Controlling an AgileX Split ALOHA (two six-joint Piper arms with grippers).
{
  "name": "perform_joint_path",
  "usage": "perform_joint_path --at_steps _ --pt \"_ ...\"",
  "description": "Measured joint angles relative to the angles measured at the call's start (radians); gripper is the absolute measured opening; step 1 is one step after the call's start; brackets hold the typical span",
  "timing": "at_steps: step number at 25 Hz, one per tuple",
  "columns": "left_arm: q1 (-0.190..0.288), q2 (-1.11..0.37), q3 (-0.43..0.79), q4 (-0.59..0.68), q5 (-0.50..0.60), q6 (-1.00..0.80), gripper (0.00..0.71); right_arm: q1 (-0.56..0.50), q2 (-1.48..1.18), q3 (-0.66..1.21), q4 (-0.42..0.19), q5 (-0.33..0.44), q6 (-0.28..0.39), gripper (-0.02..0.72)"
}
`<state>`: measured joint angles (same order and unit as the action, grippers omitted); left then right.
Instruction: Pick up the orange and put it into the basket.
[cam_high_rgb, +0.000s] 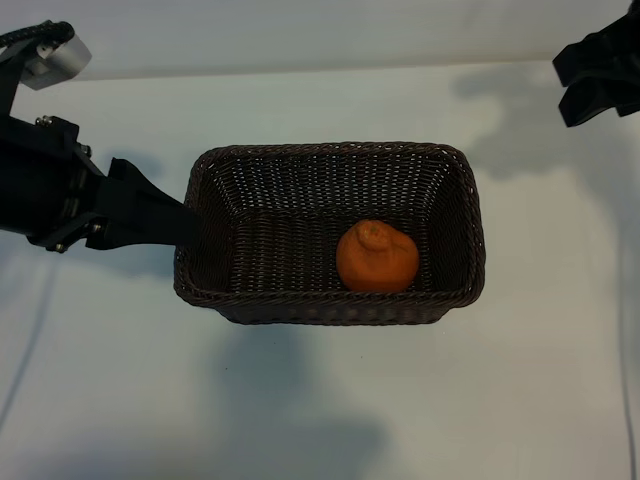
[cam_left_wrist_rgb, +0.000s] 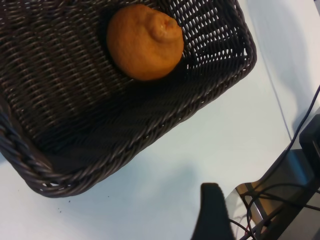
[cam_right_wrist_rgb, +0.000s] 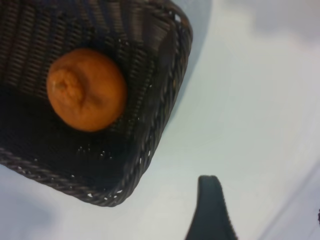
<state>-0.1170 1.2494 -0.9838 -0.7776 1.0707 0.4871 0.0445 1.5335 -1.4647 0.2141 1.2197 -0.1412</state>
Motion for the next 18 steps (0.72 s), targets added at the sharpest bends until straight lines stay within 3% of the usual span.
perform_joint_path --at_steps 18 --pt "0.0 0.0 0.0 -0.001 0.0 0.001 0.542 0.0 -0.078 0.108 0.016 0.002 0.025 0.376"
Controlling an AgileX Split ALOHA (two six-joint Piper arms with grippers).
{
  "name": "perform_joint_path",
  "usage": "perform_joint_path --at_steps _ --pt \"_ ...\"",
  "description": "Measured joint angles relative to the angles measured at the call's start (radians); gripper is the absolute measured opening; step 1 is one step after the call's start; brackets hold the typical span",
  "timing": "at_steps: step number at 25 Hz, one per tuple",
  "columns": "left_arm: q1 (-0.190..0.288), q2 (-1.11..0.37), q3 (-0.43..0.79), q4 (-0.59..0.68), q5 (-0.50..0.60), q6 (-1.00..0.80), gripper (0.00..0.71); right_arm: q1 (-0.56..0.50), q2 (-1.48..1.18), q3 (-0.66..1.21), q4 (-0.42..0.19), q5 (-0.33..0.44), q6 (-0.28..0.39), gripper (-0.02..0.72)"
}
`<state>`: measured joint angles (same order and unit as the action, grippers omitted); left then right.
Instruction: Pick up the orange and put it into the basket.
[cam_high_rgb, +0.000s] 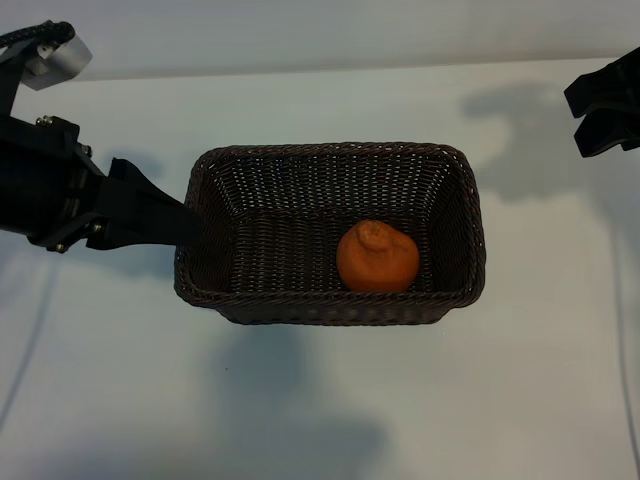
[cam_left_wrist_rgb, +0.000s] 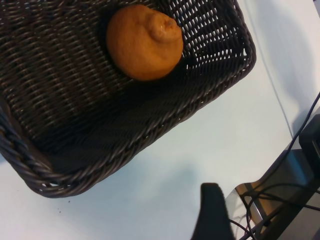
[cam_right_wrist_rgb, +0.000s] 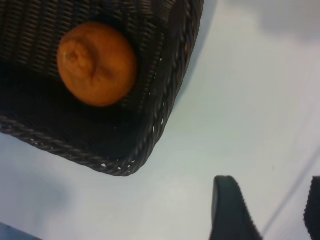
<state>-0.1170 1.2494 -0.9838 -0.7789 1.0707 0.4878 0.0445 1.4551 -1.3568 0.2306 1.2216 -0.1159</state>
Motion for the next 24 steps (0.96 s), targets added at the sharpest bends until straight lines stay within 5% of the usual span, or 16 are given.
perform_joint_path --at_steps 24 --pt "0.0 0.0 0.0 0.001 0.0 0.003 0.542 0.0 -0.001 0.0 0.002 0.0 0.0 0.367"
